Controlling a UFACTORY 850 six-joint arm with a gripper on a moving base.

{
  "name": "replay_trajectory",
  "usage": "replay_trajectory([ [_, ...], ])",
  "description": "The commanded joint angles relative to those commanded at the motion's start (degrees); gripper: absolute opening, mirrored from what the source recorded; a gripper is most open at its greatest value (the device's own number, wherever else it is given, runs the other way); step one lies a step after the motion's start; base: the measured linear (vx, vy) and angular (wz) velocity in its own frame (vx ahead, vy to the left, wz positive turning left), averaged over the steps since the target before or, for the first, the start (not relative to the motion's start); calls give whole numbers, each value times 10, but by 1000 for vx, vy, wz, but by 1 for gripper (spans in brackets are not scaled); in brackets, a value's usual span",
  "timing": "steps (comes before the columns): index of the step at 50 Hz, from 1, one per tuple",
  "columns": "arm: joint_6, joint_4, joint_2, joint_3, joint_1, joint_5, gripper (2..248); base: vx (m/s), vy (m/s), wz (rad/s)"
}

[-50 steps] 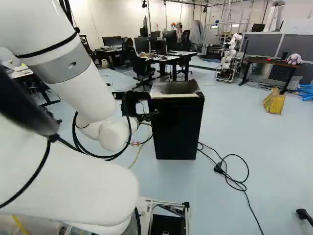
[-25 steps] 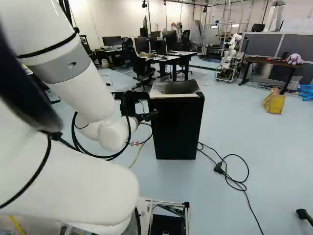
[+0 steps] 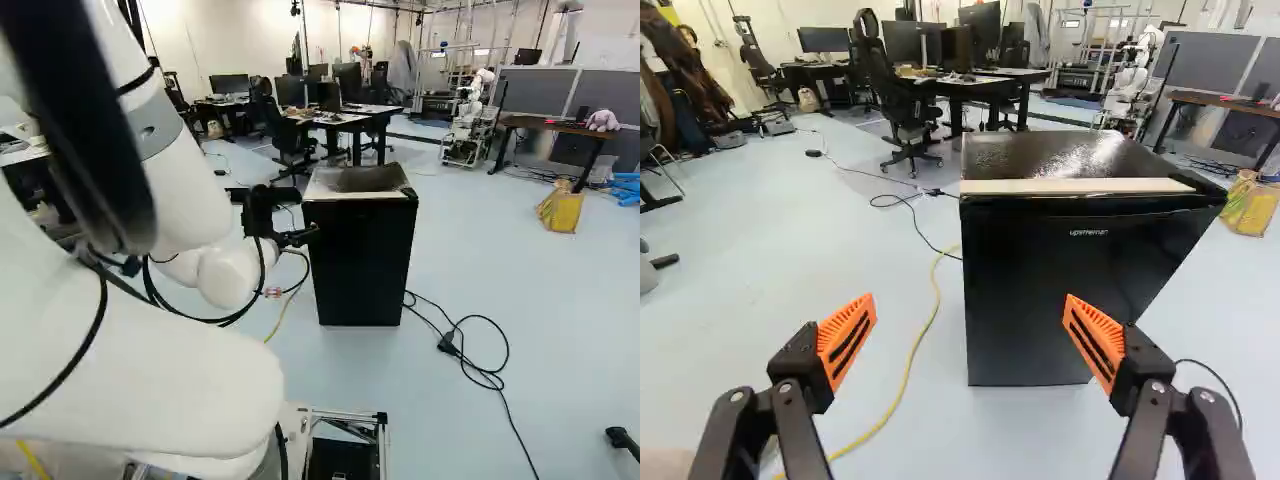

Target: Grab a drink from the fridge

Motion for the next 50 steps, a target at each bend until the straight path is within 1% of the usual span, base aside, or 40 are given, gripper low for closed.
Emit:
replay_trajectory([
  [20, 0, 35, -1, -1, 18, 14, 247, 0, 0, 0],
  [32, 0, 56, -6, -5, 34, 22, 247, 0, 0, 0],
  [50, 0, 88, -26, -22, 61, 29, 247, 0, 0, 0],
])
